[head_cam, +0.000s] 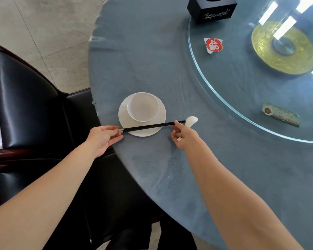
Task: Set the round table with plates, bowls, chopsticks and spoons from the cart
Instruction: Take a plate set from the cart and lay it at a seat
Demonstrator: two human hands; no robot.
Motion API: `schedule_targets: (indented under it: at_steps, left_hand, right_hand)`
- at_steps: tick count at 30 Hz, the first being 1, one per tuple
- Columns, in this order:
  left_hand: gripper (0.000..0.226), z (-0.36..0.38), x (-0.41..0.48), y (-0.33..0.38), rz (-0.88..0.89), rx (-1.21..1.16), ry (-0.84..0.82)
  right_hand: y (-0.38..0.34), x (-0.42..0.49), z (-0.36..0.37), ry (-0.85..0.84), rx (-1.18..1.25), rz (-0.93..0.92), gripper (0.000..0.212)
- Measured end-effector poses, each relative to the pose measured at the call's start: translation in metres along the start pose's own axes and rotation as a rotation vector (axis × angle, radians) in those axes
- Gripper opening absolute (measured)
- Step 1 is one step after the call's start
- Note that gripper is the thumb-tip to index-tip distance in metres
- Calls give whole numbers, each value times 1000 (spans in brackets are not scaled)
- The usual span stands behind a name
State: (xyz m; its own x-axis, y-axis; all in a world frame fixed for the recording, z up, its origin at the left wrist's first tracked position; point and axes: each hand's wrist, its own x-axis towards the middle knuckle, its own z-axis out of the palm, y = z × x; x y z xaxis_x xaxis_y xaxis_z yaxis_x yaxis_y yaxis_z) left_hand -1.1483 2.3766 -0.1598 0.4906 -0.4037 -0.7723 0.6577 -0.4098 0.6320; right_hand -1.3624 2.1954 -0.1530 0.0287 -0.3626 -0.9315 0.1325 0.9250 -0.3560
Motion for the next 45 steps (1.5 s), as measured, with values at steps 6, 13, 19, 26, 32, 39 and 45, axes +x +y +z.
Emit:
schedule_targets:
  at_steps: [6,13,19,26,32,39,45]
  left_hand:
    - [16,5,-5,-2,21,-9,-5]
    - [15,1,-6,0,95,145,128]
    - [31,1,-3,19,172,317,181]
    - [40,8,-8,33,264,733,179]
    - [34,9,-10,33,393,918,168]
    - [25,21,-13,43,627,909,190]
    - [28,34,-12,50,606,849,135]
  right_hand:
    - [1,-7,-10,-36,1,-49,19]
    - [10,-33,-34,287,-301,-475,28]
    - [-2,-78,9,-50,-674,-616,47]
    - [-8,-91,51,-231,-834,-497,20]
    - [0,-87,62,-253,-757,-312,14]
    - [-31,-93,93,-150,-1206,-763,10]
    - [-67,-102,130,-220,-1137,-820,23]
